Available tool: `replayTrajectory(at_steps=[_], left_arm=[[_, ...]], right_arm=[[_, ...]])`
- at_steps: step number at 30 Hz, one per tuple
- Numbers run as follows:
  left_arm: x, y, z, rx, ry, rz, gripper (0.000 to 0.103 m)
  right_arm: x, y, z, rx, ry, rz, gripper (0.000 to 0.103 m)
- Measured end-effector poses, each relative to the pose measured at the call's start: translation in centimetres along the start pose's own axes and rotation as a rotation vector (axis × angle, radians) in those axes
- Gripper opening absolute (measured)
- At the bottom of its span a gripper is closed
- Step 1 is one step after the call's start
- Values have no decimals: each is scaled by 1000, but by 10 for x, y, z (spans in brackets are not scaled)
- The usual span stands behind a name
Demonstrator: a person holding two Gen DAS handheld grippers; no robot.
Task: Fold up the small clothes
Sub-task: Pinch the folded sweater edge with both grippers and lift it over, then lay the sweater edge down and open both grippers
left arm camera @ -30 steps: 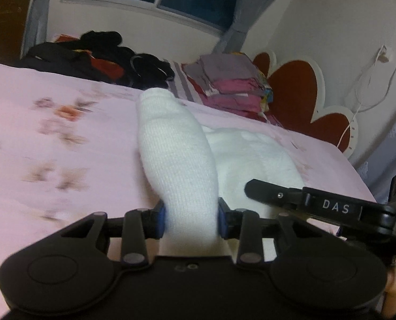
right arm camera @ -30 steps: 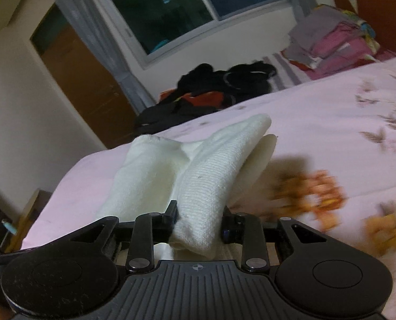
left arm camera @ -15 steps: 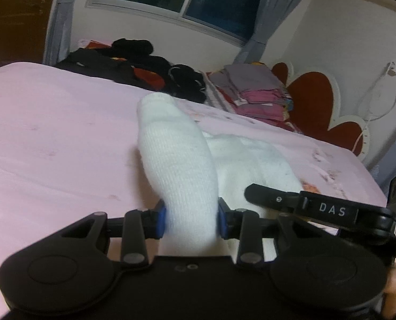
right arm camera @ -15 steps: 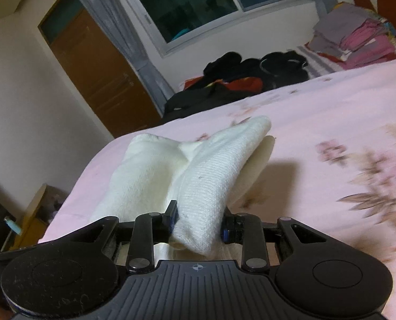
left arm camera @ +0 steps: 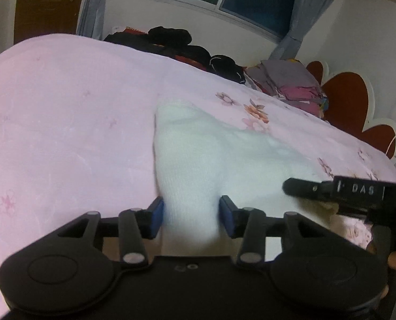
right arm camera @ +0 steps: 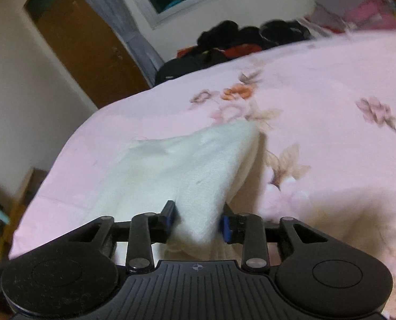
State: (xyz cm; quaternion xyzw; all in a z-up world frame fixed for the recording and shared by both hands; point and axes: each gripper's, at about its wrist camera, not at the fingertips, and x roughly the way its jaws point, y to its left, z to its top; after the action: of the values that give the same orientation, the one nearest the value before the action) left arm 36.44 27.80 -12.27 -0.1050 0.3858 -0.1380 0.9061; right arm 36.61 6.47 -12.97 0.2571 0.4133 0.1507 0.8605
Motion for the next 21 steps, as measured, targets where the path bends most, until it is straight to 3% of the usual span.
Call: replayTrajectory(at_steps=[3,7,10,14,17,21], left_arm=[[-9,-2,10,14,-20,17,43],[-21,-5,24,29,-148,63,42],[-4,-14,35,44,-121,49,42],[24,-16,33,26,-61,78,44],[28,-18,27,48,-68,98,47],[19,-18,25,51,-57,111,47]], right_arm=[[-11,-1,8,-23,-42,-30,36],[-22,2,25,-37,-105,-86,36],[-12,16,35,-78,-117,-96,36],[23,27,30,-160,-51,-133,36],[48,14,28,-152,-19,-187,36],[42,11,29,-148,-21,-190,36]])
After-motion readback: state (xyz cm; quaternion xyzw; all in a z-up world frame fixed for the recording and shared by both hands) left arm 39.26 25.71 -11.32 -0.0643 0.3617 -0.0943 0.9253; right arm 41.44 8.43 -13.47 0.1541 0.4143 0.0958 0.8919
